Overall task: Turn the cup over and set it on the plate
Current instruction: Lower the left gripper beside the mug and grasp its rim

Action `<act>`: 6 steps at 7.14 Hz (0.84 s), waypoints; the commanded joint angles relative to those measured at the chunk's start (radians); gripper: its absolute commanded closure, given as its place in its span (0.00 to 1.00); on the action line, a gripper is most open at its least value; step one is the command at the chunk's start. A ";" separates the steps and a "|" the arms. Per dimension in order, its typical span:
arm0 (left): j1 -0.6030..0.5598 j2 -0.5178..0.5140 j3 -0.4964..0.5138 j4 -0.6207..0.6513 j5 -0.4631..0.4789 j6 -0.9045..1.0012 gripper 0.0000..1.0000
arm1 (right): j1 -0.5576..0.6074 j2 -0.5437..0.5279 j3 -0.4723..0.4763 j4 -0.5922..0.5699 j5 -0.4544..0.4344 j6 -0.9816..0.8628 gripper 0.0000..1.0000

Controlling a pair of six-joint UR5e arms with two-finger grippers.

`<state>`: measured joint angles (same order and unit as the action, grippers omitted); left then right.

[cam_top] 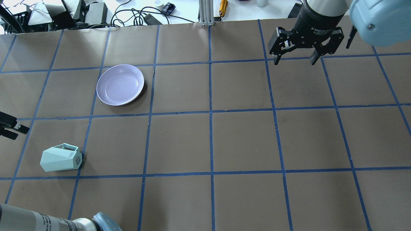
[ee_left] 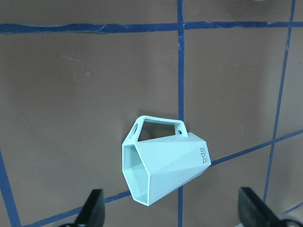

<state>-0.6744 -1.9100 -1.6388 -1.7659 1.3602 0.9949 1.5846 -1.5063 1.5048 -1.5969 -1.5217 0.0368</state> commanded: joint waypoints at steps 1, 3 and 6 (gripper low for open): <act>0.056 -0.073 -0.010 -0.110 -0.045 0.030 0.00 | 0.000 0.000 0.000 0.000 0.000 0.000 0.00; 0.081 -0.147 -0.010 -0.156 -0.046 0.070 0.00 | 0.000 0.000 0.000 0.000 0.000 0.000 0.00; 0.104 -0.222 -0.006 -0.239 -0.046 0.135 0.03 | 0.000 0.000 0.000 0.000 0.000 0.000 0.00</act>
<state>-0.5795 -2.1021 -1.6431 -1.9711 1.3155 1.0916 1.5846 -1.5064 1.5049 -1.5969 -1.5217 0.0368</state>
